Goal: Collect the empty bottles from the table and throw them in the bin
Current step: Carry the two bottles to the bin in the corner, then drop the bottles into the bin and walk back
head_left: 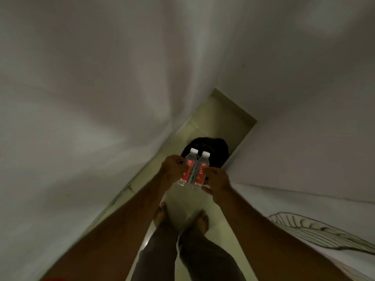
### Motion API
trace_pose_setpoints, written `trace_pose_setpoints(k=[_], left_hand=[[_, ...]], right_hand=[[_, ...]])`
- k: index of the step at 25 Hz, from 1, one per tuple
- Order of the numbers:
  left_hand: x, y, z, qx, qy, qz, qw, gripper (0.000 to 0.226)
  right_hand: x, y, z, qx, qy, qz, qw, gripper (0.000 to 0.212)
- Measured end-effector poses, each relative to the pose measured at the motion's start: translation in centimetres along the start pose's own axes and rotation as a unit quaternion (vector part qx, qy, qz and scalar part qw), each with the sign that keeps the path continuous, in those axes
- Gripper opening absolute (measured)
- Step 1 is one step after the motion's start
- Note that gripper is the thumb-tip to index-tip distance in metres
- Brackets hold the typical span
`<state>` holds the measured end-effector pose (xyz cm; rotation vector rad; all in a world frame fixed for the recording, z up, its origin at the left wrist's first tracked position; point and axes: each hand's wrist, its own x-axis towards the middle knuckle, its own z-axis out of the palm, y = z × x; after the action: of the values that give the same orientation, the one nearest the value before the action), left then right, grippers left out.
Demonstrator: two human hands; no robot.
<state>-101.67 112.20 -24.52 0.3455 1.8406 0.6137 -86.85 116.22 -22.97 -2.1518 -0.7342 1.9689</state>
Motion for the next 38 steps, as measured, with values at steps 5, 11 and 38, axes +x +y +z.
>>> trace_pose_setpoints(k=[5, 11, 38], left_hand=[[13.3, -4.2, 6.1, 0.051, -0.066, -0.008, 0.996, 0.023], [21.3, -7.4, 11.3, 0.132, -0.076, 0.018, 0.988, 0.045], [-35.5, 5.3, 6.8, 0.217, -0.329, 0.287, 0.873, 0.027]], right_hand=[[14.2, 3.2, 0.6, -0.008, 0.027, 0.039, 0.999, 0.014], [25.7, 6.8, 1.4, 0.025, 0.03, 0.036, 0.999, 0.047], [-37.4, 14.1, -14.5, 0.383, 0.243, -0.164, 0.876, 0.026]])
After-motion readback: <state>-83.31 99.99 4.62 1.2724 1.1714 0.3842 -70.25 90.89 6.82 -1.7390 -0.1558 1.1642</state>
